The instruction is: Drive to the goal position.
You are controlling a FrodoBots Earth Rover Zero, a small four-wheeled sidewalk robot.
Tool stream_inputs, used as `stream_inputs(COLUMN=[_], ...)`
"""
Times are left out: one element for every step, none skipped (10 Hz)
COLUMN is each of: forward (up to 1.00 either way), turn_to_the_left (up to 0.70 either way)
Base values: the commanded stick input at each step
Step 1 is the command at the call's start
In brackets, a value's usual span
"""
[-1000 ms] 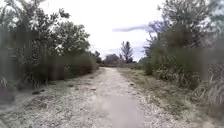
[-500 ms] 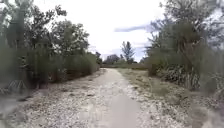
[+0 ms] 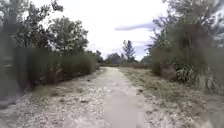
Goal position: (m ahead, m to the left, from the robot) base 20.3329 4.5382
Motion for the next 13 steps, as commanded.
stream_inputs(forward=[0.70, 0.70, 0.70, 0.70, 0.70, 0.70, 0.70, 0.70, 0.70, 0.70, 0.70, 0.70, 0.70], turn_to_the_left=[0.00, 0.00, 0.00, 0.00, 0.00, 0.00, 0.00, 0.00, 0.00, 0.00, 0.00, 0.00, 0.00])
